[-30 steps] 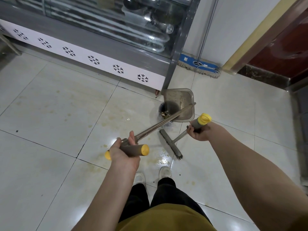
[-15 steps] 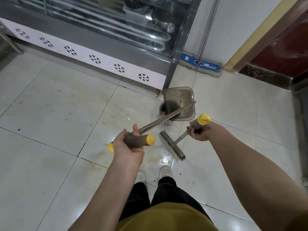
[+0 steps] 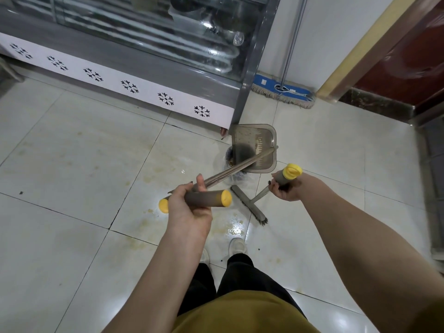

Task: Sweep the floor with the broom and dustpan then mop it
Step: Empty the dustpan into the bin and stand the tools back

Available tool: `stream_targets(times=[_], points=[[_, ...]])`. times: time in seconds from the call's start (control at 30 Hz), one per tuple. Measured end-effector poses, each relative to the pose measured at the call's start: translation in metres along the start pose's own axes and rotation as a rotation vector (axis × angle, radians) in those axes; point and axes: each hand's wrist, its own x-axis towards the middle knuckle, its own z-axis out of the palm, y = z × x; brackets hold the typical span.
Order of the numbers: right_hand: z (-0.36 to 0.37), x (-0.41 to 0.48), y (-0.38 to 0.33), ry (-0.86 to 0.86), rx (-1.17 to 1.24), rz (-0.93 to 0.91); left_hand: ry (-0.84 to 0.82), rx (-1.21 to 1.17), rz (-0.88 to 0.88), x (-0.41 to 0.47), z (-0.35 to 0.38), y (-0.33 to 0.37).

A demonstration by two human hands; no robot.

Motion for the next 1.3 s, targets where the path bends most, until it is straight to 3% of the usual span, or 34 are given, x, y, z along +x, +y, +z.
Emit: stream_targets(times=[0.6, 1.17, 1.3], points=[[-0.002, -0.005, -0.001, -0.003, -0.008, -0.015, -0.028, 0.128, -0.032, -0.017, 0.019, -0.019], [-0.040, -0.020, -0.012, -0.065, 0.039, -0.050, -0.169, 0.365, -0.040, -0.037, 0.047, -0.059], [-0.048, -0.023, -0.014, -0.059, 0.057, -0.060, -0.205, 0.527, -0.030, -0.034, 0.054, -0.066]])
